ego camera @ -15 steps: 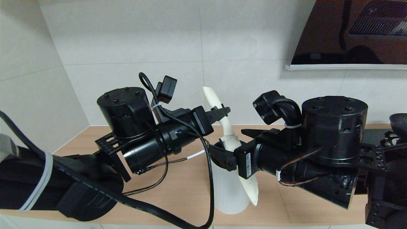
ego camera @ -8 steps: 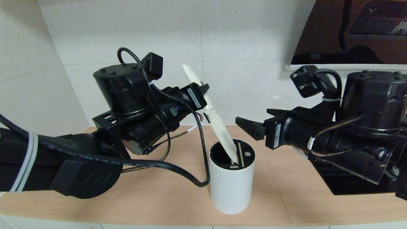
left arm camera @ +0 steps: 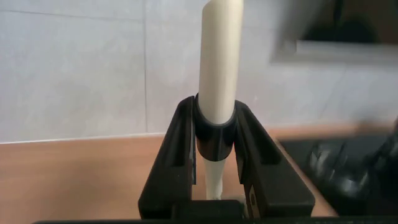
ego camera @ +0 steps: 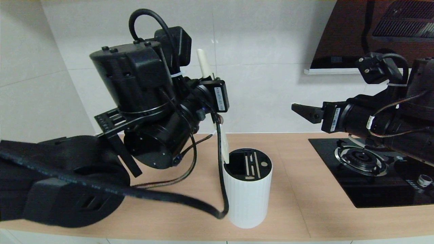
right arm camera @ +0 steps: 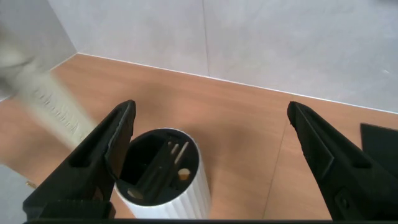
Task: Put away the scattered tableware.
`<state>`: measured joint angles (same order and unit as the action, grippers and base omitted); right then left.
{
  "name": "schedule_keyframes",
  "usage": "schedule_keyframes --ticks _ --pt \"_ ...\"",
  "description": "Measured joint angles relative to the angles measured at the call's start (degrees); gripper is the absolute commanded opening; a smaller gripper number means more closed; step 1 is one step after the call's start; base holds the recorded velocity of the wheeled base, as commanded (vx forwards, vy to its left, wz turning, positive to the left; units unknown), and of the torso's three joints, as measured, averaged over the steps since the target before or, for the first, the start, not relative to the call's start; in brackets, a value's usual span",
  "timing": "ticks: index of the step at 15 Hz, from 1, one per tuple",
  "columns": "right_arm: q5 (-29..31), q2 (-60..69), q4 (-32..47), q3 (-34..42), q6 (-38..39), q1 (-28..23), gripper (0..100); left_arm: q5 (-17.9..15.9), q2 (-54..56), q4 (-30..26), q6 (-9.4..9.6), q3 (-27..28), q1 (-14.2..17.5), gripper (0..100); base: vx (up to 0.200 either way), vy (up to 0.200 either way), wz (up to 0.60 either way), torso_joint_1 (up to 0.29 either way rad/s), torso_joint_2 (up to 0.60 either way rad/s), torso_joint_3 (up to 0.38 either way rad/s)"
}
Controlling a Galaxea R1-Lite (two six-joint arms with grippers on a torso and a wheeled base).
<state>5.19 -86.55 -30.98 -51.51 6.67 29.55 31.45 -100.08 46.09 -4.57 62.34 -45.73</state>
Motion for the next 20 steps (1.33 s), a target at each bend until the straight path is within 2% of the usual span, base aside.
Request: schedule_keyframes --ticks 2,3,10,13,20 --pt "0.0 -0.5 0.0 -0.1 0.0 -0.2 100 3.1 -0.8 3.2 2.36 -1.1 -2.3 0 0.0 0.0 0.0 0.0 0.0 0.0" --pt "0.0 -0.7 0.0 -0.1 0.0 -0.3 100 4.3 -1.4 4.2 2.69 -1.3 -2.7 0 0.0 0.0 0.0 0.0 0.0 0.0" --pt "0.0 -1.2 -0.1 0.4 0.0 -0.2 100 6.6 -6.1 7.9 2.79 -1.5 -3.8 0 0.0 0.0 0.0 0.0 0.0 0.0" --pt "0.0 -1.3 -0.1 0.5 0.0 -0.2 100 6.6 -8.3 12.1 2.77 -1.3 -3.8 0 0.0 0.0 0.0 0.0 0.0 0.0" --pt "0.0 -1.3 -0.1 0.6 -0.1 -0.2 100 6.6 -12.4 12.7 2.58 -1.1 -3.9 0 0.0 0.0 0.0 0.0 0.0 0.0"
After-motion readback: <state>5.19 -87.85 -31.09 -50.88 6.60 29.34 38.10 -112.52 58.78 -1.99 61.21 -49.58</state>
